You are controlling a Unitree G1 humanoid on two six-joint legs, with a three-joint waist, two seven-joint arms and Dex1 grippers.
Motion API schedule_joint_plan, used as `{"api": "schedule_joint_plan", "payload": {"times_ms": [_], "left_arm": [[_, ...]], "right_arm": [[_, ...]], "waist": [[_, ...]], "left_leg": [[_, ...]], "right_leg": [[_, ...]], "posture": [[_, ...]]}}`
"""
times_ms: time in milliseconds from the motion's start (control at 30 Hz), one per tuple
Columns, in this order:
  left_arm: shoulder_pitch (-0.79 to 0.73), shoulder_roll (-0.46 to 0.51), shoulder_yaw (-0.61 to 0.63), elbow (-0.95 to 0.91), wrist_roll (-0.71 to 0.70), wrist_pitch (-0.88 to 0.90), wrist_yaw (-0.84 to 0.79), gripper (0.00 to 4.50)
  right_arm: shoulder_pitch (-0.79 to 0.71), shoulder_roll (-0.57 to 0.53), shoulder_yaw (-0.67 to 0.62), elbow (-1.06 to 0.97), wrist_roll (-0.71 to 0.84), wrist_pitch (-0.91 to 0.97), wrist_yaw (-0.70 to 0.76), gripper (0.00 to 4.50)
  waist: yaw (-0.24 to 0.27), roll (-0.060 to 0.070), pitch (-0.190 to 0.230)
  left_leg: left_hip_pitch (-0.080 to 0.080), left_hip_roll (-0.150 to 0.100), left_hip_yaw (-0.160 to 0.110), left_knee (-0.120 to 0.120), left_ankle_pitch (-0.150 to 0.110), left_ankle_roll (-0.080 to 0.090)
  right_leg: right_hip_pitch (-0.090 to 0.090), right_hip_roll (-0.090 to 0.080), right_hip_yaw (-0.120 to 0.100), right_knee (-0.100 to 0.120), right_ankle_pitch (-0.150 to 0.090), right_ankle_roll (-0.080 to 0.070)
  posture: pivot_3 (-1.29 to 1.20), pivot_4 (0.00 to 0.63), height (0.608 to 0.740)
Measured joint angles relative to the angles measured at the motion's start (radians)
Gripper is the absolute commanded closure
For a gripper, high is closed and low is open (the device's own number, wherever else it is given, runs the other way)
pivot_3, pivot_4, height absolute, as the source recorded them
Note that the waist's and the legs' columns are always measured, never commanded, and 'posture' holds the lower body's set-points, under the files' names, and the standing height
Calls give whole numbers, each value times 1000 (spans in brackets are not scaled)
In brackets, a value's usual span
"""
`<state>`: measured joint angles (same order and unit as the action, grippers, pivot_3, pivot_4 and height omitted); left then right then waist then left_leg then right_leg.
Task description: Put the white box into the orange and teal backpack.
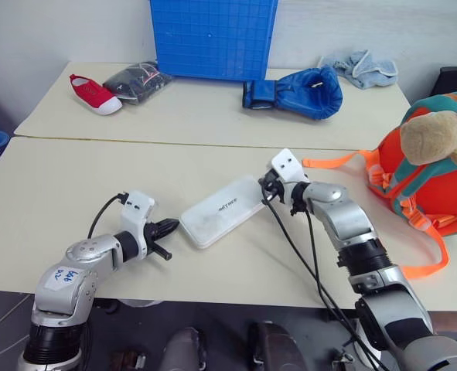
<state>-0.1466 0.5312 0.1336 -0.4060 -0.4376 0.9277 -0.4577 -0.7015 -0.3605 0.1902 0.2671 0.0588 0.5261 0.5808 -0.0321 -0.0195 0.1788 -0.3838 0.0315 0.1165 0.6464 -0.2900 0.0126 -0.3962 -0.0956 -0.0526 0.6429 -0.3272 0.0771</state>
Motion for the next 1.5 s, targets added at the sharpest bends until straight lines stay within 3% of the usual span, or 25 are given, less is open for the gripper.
{"api": "schedule_joint_plan", "payload": {"times_ms": [300,767,1033,1167,1400,1500], "left_arm": [[22,36,57,-20,-45,11,-33,4495],[-16,59,45,-7,-71,45,-55,4495],[-38,124,-65,-9,-29,-6,-106,4495],[-38,102,-117,-9,-22,-23,-111,4495],[-46,79,-137,-7,-15,-59,-114,4495],[-45,86,-139,2,-21,-57,-134,3899]], "right_arm": [[84,-46,-43,-86,50,43,76,4500],[196,-94,-48,-306,106,196,136,4500],[396,-211,-123,-594,202,347,171,4500],[571,-313,-194,-762,281,420,205,4500],[678,-305,-294,-861,396,525,165,4500],[713,-308,-324,-864,403,521,142,4500]], "waist": [[1,0,0],[4,0,0],[7,0,0],[13,0,0],[5,0,0],[8,0,0]], "left_leg": [[-2,0,-1,0,0,0],[-2,0,-1,0,-2,0],[-3,0,-2,0,-3,0],[-3,0,-3,-1,-4,1],[-2,0,-4,-1,-5,4],[-3,0,-4,-1,-5,4]], "right_leg": [[-2,0,0,-4,0,0],[-2,-1,-1,-5,0,0],[-1,-1,-1,-7,0,0],[0,-1,-1,-9,0,0],[0,-1,-1,-8,0,0],[0,-1,-2,-9,0,0]], "posture": [[0,150,740],[0,150,740],[0,150,740],[0,150,740],[0,150,740],[0,150,740]]}}
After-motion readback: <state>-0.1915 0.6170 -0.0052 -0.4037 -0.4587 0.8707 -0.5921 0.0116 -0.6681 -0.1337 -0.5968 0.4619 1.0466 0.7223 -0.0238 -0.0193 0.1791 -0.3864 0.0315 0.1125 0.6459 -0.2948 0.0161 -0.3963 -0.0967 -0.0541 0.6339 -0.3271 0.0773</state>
